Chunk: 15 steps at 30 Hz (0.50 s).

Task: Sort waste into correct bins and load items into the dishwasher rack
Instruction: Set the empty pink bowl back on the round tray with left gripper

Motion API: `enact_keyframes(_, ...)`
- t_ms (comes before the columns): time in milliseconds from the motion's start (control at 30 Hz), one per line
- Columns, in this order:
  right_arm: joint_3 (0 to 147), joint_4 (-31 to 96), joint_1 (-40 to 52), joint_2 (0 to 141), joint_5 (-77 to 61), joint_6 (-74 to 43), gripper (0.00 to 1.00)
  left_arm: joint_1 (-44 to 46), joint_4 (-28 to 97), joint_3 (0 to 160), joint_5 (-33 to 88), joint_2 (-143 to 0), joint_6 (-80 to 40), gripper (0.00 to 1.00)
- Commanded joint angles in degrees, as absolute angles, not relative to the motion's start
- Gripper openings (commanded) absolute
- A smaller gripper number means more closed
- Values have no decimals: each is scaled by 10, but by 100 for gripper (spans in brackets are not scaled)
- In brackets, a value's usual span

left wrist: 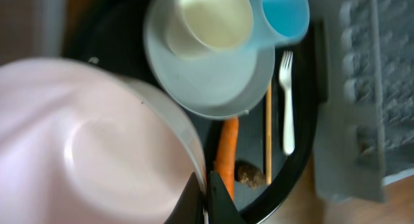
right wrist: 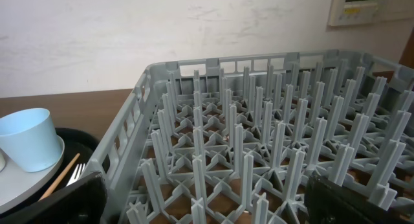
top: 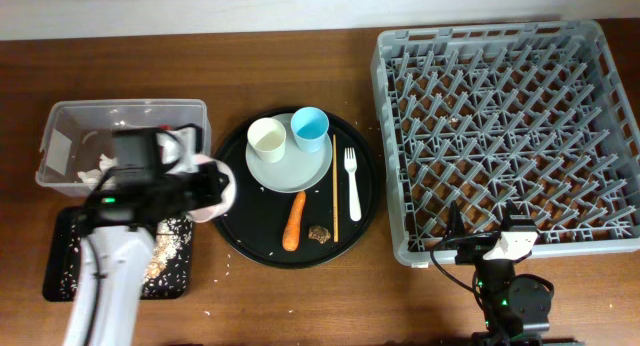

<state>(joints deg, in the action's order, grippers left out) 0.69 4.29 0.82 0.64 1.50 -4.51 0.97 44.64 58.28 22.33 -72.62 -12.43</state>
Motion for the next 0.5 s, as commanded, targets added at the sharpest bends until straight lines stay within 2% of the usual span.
enact_keyframes(0, 3, 46, 11, 4, 22, -48, 99, 143, 446, 590, 56, -723, -174, 0)
enact_keyframes(67, 3, 46, 11, 4, 22, -48, 99, 210, 445, 590, 5, -750, -199, 0)
enact_keyframes(133, 3, 46, 11, 4, 22, -48, 99, 236, 444, 590, -15, -791, -199, 0)
enact_keyframes(367, 3, 46, 11, 4, 22, -48, 99, 240, 415, 590, -50, -934, -199, 1)
enact_keyframes(400, 3, 46, 11, 4, 22, -48, 98, 240, 410, 590, -49, -942, -199, 2)
enact_keyframes(467, 3, 46, 11, 4, 22, -48, 99, 240, 403, 590, -48, -943, -199, 12)
